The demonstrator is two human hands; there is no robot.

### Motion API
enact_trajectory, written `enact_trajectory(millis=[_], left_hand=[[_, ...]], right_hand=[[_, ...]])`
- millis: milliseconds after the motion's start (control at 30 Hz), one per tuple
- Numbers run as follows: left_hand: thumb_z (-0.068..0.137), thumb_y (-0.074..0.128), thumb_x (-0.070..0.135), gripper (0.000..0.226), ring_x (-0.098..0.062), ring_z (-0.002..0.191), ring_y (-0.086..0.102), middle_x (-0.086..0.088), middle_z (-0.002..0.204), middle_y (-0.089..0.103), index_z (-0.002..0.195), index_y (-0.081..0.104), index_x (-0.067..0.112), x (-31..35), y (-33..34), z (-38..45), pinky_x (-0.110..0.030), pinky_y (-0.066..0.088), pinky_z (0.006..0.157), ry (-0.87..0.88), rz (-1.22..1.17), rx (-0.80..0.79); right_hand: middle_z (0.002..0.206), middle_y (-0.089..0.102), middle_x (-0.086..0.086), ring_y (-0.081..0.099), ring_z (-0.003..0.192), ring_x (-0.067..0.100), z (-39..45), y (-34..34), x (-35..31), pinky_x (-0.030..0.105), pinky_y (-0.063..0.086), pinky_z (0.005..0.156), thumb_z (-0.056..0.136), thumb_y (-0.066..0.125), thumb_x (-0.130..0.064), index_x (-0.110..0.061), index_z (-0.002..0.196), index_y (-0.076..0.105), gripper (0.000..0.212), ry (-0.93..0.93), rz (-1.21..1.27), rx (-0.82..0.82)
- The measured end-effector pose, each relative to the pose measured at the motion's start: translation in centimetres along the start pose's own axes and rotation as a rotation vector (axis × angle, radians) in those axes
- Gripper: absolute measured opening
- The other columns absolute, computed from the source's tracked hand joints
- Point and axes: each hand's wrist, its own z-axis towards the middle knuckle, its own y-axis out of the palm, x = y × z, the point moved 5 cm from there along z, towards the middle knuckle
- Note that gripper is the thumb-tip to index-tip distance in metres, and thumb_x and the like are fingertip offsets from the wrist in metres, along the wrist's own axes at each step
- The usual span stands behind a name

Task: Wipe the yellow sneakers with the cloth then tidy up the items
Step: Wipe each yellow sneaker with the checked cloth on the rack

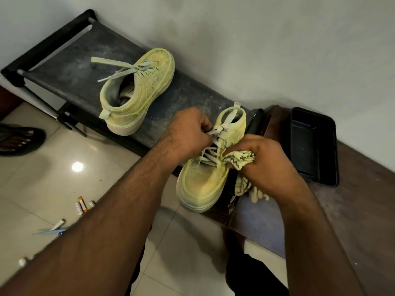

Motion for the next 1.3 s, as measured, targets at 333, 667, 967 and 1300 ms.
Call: enact_trajectory(millis=[333,667,967,1300], left_hand=[[0.077,0.077,0.009,0.013,-0.001,0.061,0.065,0.008,0.071,0.07,0.088,0.076,0.017,-0.1,0.0,-0.1,-0.01,0.049,0.052,0.013,-0.031,-0.034],[0.073,0.079,0.003,0.015,-0.012,0.062,0.07,-0.001,0.071,0.074,0.086,0.078,0.012,-0.9,0.1,0.4,-0.03,0.06,0.065,-0.055,-0.159,-0.074],[0.074,0.077,-0.002,0.016,-0.02,0.07,0.073,-0.007,0.077,0.075,0.088,0.076,0.005,-1.3,0.0,0.3,-0.04,0.062,0.07,-0.115,-0.28,-0.113],[0.073,0.078,0.0,0.013,-0.02,0.067,0.073,-0.005,0.072,0.075,0.084,0.076,0.007,-1.3,0.1,0.5,-0.041,0.062,0.07,-0.116,-0.273,-0.101]], right_hand=[[0.097,0.067,-0.007,0.055,0.091,0.022,1.0,-0.5,1.1,0.035,0.046,0.08,0.072,0.067,0.003,-0.024,0.101,0.074,0.04,0.092,-0.216,0.367],[0.084,0.072,-0.012,0.067,0.083,0.0,0.2,-1.8,0.8,0.023,0.052,0.076,0.072,0.078,-0.004,-0.025,0.083,0.075,0.023,0.123,0.366,0.107],[0.089,0.073,-0.013,0.066,0.088,-0.001,-0.3,-0.1,-0.2,0.029,0.053,0.088,0.07,0.08,-0.008,-0.023,0.09,0.077,0.025,0.113,0.199,-0.347],[0.091,0.072,-0.009,0.067,0.088,0.007,0.1,-3.1,2.1,0.027,0.053,0.081,0.074,0.075,0.0,-0.02,0.093,0.075,0.028,0.101,0.325,0.421]])
